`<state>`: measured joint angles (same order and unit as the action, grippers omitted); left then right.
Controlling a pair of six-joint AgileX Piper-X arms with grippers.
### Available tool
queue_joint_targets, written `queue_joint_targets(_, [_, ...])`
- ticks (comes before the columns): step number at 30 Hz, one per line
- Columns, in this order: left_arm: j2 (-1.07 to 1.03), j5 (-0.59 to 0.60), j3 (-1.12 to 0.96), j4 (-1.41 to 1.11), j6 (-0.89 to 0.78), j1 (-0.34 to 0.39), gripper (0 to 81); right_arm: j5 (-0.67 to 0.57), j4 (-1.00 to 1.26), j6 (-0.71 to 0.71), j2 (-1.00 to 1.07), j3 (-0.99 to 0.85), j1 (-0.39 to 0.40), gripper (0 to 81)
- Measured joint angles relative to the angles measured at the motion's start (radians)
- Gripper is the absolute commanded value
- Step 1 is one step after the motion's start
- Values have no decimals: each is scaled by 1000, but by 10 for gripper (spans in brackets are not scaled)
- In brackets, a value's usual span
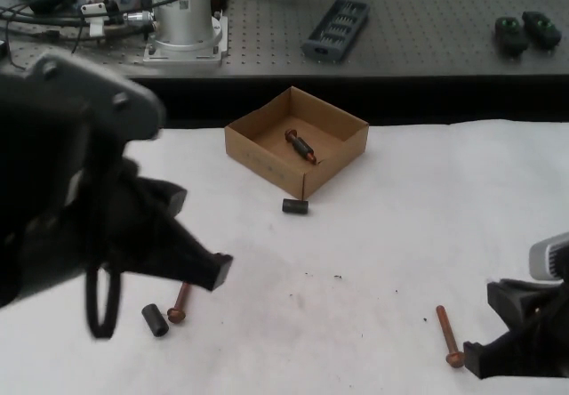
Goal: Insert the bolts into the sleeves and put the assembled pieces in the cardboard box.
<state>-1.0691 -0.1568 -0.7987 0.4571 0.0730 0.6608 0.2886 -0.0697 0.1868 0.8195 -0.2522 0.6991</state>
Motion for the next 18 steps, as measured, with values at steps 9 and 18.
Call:
queue_joint_targets(9, [-306,78,-191,30,203,0,131,14,4,7,-161,50,0,56])
queue_joint_targets(18, [-452,100,-334,92,466,0,237,29,38,22,-280,111,0,56])
